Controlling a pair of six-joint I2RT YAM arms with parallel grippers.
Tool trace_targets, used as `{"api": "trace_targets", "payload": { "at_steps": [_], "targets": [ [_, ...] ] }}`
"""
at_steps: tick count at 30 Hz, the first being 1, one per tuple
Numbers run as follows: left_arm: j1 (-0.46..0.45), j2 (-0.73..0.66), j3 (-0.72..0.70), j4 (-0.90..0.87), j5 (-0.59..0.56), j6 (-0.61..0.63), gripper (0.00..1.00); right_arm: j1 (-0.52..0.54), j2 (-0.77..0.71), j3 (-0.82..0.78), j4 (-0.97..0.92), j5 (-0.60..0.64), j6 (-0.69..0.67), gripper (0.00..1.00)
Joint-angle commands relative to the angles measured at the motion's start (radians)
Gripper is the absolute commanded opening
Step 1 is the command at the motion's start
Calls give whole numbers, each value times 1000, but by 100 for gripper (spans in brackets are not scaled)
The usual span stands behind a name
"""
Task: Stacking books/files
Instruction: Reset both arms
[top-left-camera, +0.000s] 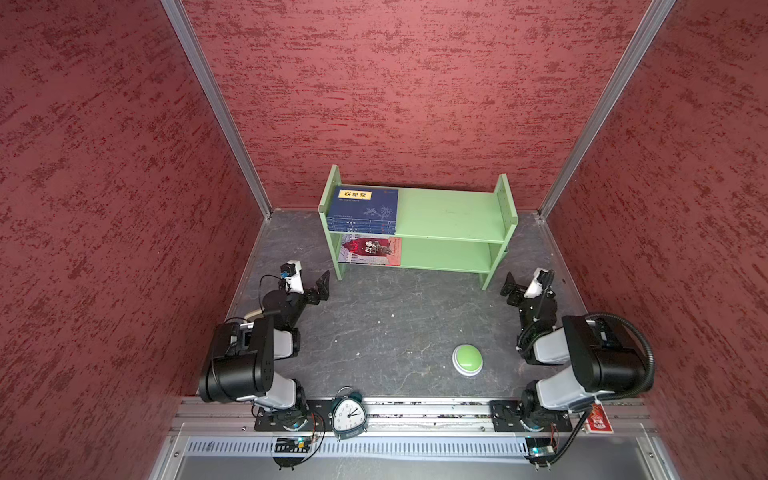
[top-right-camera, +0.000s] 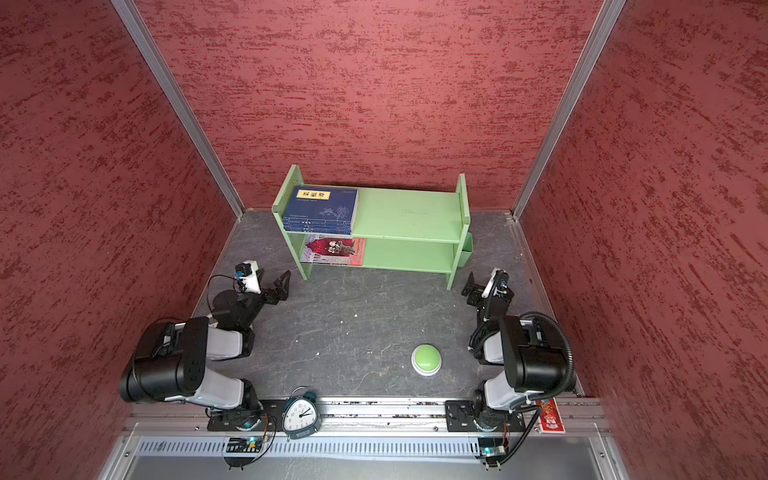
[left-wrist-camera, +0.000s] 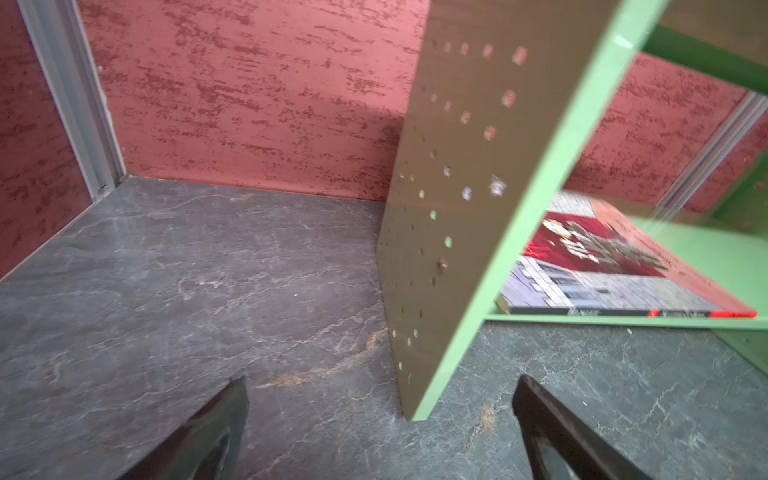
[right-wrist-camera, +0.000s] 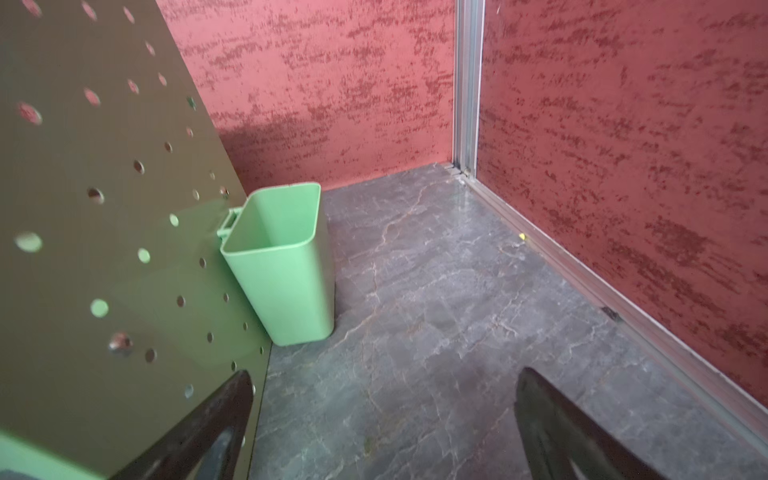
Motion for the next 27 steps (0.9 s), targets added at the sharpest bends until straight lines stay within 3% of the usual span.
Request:
{"api": "trace_targets", "payload": {
  "at_steps": [1, 4, 9, 27],
  "targets": [
    [-38, 0, -4, 21, -107, 62, 99, -6, 1, 23, 76, -38, -29, 99],
    [-47, 6, 41, -43, -115, 64, 99, -5, 1, 61, 7, -59, -41, 99],
    [-64, -7, 178, -329, -195, 64, 99, -3, 0, 115, -95, -58, -45, 99],
    [-82, -4, 184, -333, -213, 74, 99, -1, -4, 109, -86, -68, -52, 99]
  ]
}}
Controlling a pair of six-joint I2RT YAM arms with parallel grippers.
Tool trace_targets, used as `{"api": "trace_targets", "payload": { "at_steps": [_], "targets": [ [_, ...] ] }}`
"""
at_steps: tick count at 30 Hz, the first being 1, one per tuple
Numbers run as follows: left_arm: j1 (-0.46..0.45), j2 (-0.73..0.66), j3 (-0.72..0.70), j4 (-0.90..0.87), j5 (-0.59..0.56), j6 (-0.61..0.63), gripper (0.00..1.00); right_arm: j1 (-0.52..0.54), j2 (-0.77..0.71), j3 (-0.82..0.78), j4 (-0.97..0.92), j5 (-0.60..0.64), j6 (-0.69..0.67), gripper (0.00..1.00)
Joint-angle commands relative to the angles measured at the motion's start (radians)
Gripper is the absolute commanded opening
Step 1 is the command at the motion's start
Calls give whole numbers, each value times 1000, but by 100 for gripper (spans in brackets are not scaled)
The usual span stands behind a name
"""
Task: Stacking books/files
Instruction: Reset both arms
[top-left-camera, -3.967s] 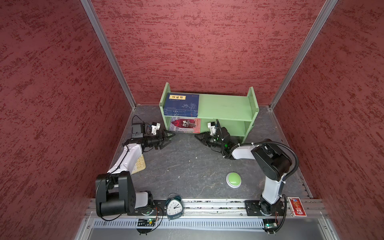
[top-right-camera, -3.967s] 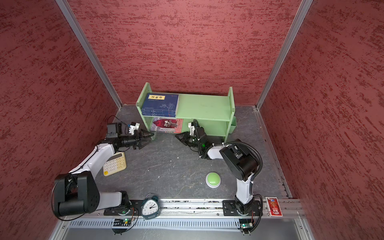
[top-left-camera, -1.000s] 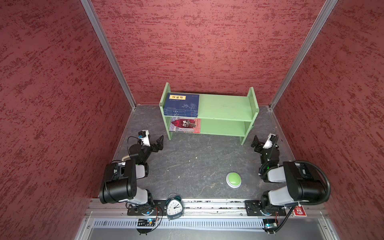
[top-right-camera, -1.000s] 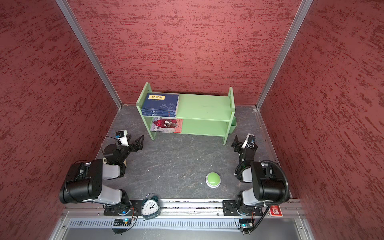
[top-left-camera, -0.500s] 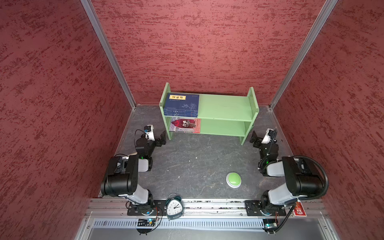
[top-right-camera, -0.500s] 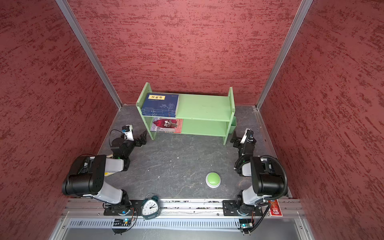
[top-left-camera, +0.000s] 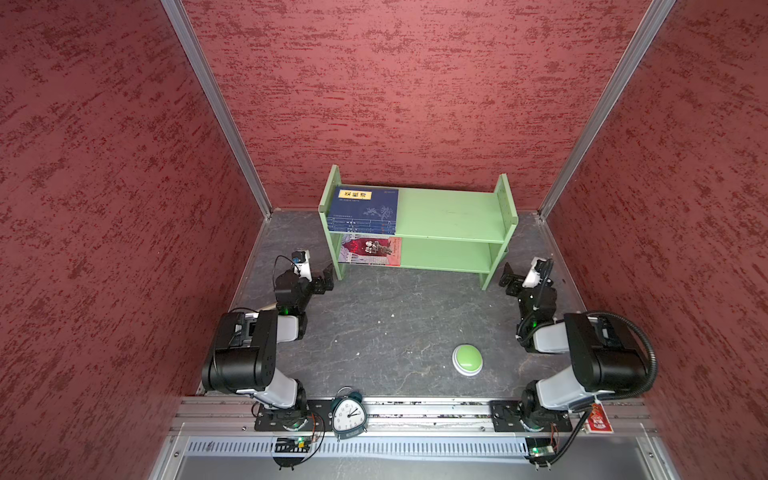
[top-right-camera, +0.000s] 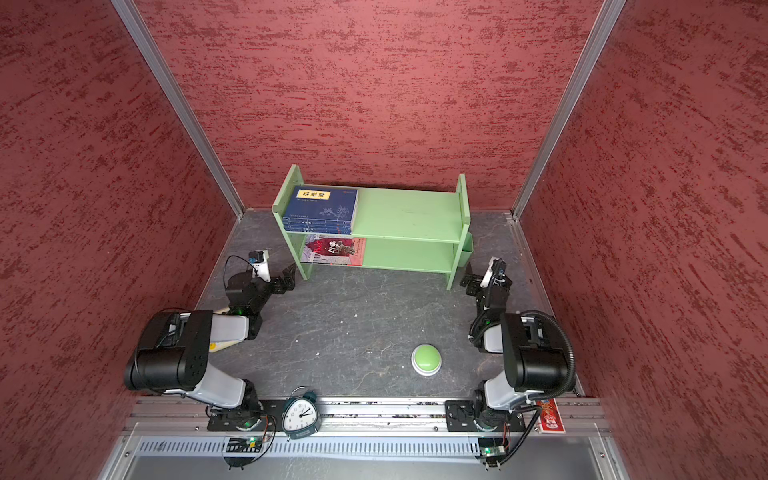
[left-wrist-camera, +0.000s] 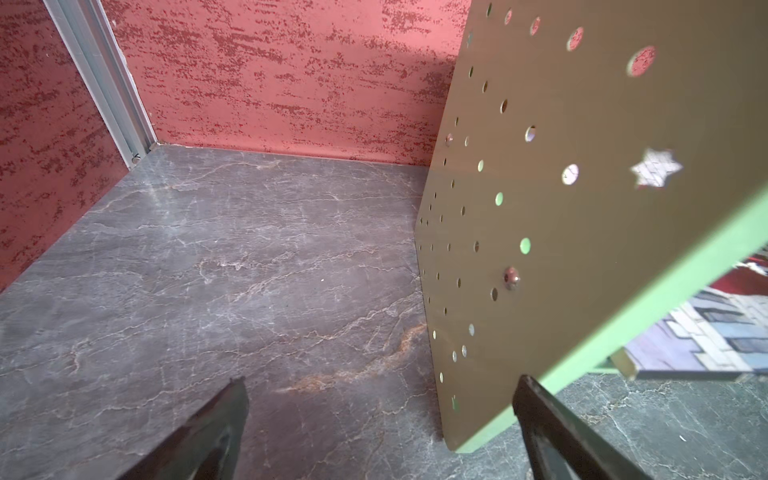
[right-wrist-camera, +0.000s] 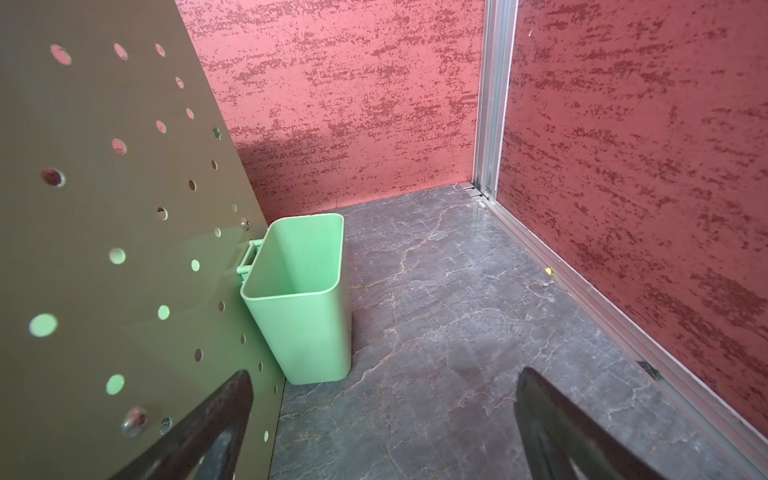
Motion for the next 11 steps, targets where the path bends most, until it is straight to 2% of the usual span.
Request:
{"api": "trace_targets", "payload": {
  "at_steps": [1, 11],
  "targets": [
    [-4, -5, 0, -5, -16, 17, 99, -1, -3, 1, -2, -29, -25, 99],
    [-4, -5, 1, -5, -16, 17, 99, 11, -1, 5, -5, -35, -47, 99]
  ]
}}
